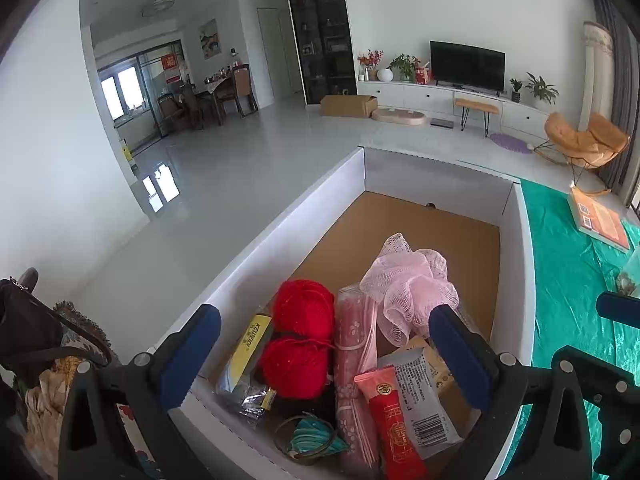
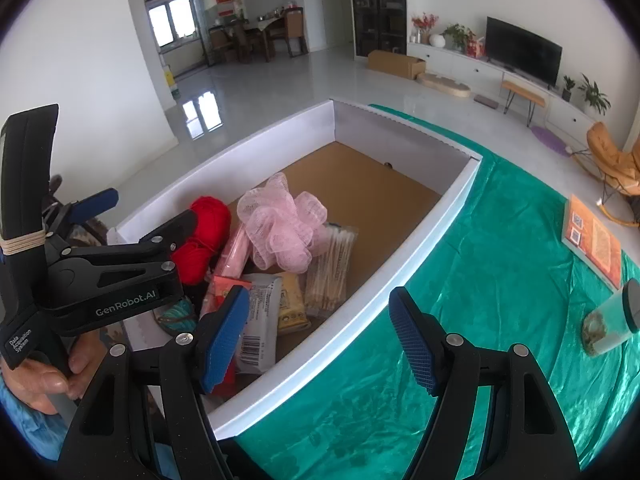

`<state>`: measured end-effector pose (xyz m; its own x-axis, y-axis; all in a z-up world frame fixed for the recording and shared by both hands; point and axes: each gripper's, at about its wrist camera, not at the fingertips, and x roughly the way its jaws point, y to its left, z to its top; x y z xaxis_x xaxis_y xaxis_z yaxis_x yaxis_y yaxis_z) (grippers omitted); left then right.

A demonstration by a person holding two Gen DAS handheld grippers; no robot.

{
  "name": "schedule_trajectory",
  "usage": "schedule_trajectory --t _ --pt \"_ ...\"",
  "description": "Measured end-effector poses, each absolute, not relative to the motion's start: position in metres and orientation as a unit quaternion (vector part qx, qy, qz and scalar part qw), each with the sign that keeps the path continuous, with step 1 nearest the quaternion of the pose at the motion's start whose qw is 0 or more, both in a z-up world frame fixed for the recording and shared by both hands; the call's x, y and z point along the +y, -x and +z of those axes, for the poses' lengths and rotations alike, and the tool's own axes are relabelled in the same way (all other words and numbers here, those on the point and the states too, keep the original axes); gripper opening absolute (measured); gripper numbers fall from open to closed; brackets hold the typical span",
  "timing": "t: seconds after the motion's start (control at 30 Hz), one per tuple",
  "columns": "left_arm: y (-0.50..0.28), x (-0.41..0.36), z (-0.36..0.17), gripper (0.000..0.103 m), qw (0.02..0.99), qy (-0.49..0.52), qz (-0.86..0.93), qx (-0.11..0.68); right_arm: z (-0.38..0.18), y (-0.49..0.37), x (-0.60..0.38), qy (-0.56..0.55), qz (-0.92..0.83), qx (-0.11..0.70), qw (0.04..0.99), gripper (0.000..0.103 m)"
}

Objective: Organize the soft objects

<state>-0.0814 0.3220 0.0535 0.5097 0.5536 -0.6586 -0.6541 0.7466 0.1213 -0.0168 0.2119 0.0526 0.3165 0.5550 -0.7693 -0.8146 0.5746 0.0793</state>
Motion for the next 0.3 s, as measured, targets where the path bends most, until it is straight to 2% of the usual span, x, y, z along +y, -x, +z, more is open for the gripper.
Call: schedule_trajectory --t 0.3 --pt "0.0846 0.3147 0.0555 0.103 0.866 0.057 0.364 0.338 0.0524 0.0208 0.2095 0.163 0.436 0.393 0.793 0.075"
